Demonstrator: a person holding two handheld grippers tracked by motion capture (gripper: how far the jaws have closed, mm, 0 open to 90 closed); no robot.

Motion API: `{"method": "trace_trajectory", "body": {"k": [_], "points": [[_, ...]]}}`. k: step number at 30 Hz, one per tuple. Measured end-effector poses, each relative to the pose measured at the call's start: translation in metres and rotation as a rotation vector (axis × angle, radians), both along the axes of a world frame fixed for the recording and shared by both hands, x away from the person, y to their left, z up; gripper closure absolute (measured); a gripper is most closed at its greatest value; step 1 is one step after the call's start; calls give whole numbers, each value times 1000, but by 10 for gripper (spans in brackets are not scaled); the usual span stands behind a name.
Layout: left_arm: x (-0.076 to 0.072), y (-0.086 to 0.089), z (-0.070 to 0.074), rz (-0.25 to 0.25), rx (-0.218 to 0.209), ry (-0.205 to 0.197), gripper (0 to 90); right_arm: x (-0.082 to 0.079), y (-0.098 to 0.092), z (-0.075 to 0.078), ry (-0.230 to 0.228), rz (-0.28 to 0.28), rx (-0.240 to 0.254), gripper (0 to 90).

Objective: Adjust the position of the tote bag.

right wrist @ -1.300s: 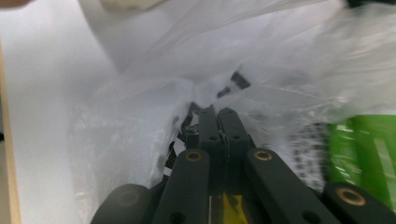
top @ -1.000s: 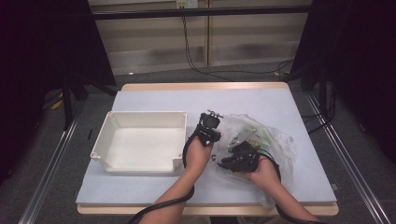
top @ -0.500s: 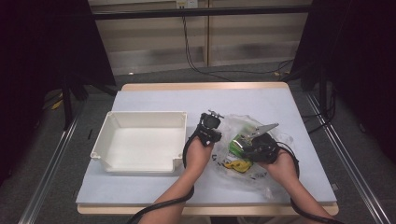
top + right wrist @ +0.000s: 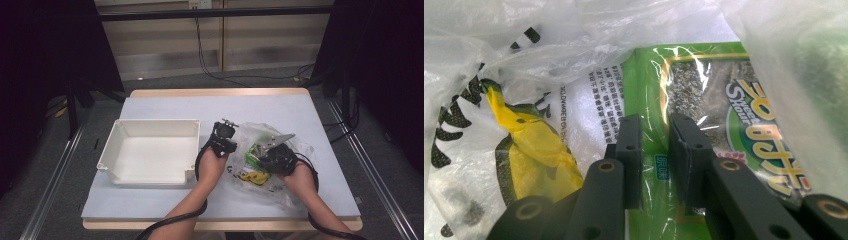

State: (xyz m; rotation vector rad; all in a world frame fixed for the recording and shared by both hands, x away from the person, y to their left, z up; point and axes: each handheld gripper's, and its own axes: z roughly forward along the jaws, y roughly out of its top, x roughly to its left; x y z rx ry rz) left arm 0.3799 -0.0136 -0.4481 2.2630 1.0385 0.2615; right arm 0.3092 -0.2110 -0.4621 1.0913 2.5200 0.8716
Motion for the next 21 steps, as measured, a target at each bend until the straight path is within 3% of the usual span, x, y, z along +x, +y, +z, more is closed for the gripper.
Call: {"method": "trace_trajectory", "body": {"k": [3,4,6,8,11,14,15,16,19,21], "points": [[-1,0,1,-1,3,-1,819,1,1,1,21,-28,4,845],[-1,1,2,-1,-7,2,819,2,1,1,30,-15,20,900],[-1,1,2,1,-6,-3,819,2,4,-5,58,-28,-31,900],[-1,2,3,0,-11,0,819,3,2,-9,70,-27,29,900],[-1,1,3,-6,-10,-3,818,1,3,-7,79,-28,23,900],[0,1,4,-5,-19,-5,816,-2,-1,-2,53,-23,46,895],[0,1,4,-3,-21,-7,814,-3,-3,1,26,-33,56,770],[0,2,4,-2,-23,-6,813,-2,-6,4,12,-59,60,704],[-1,2,4,1,-30,-8,813,1,-13,10,-9,-85,56,551],[-1,2,5,-11,-21,-2,813,2,-17,12,-26,-90,49,498]]}}
